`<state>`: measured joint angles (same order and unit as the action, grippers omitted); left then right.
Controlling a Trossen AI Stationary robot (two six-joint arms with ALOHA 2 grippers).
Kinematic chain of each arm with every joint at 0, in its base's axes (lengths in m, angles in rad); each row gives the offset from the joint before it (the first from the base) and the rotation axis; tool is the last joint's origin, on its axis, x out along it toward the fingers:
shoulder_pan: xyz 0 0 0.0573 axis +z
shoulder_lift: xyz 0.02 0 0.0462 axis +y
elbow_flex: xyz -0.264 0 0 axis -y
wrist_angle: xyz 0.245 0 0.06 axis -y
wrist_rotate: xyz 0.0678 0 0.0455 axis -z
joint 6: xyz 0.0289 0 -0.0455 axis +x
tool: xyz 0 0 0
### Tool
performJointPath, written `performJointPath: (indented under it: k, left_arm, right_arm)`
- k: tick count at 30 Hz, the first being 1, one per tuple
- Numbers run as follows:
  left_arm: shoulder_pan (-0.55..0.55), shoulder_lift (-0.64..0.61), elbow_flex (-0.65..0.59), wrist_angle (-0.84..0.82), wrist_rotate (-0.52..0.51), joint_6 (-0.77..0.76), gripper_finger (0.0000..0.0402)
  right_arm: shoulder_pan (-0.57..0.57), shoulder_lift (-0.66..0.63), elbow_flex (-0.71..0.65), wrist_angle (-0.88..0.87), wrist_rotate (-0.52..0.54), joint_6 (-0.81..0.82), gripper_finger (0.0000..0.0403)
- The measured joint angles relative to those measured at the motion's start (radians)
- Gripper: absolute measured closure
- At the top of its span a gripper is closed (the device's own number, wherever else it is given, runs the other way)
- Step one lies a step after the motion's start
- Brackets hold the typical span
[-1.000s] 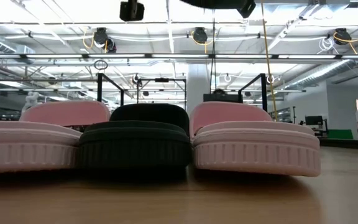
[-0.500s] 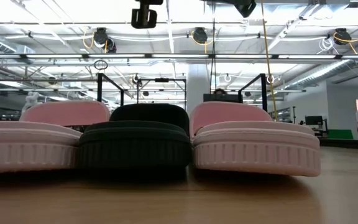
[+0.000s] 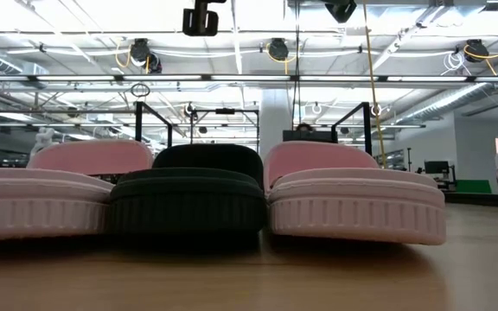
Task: Pick and place slides into the shelf
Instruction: Put the right black slide on the shelf
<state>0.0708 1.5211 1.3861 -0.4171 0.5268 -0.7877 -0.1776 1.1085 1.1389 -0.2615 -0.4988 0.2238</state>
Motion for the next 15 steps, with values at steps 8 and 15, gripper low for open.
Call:
performJointPath:
  k: [8,15]
  left_arm:
    - [0.004,0.0,0.0,-0.001,0.003,-0.031,0.0315]
    - [0.004,0.0,0.0,0.004,-0.074,-0.06,0.0315]
  right_arm:
    - [0.0,0.0,0.0,-0.005,0.0,0.0,0.0403]
    - [-0.001,-0.001,0.0,-0.01,0.003,-0.008,0.0403]
